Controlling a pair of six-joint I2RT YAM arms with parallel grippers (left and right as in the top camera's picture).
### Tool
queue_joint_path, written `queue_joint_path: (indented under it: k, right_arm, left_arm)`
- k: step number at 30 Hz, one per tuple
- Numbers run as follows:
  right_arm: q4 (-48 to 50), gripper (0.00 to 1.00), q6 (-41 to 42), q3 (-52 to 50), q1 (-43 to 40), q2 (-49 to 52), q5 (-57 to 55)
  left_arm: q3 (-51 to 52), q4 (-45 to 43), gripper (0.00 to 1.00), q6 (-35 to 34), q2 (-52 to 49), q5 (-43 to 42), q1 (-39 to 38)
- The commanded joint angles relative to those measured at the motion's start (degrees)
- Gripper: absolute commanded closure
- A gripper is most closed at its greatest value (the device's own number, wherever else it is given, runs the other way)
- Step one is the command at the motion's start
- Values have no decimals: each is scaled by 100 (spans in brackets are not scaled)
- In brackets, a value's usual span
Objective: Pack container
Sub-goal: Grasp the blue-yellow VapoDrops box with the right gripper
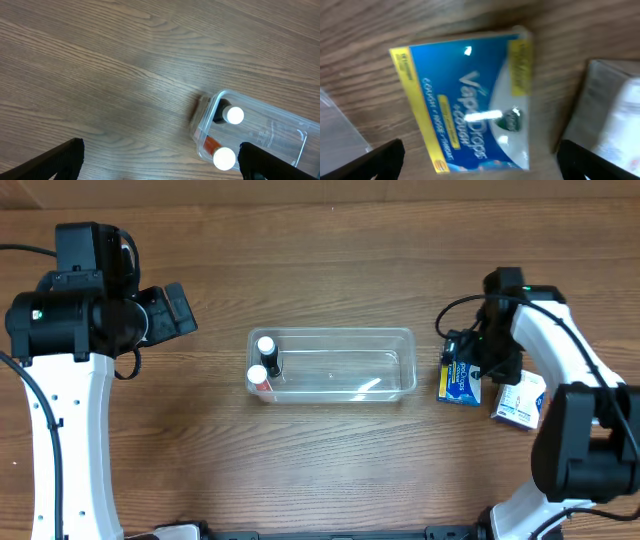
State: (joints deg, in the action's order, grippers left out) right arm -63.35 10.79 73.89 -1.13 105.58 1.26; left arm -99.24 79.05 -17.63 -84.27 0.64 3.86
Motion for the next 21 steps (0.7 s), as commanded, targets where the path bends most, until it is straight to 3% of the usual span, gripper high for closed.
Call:
queue_joint_path:
  k: [1, 17, 21]
  right_arm:
    - [160, 0, -210, -131, 245, 79, 31]
    - [330, 0, -166, -168, 251, 129, -337]
    - [804, 0, -164, -590, 251, 133, -334]
  left_arm:
    - [59, -20, 0, 35, -39, -68, 24]
    - [61, -15, 0, 94, -39, -70, 24]
    - [61, -17, 0, 94, -39, -70, 24]
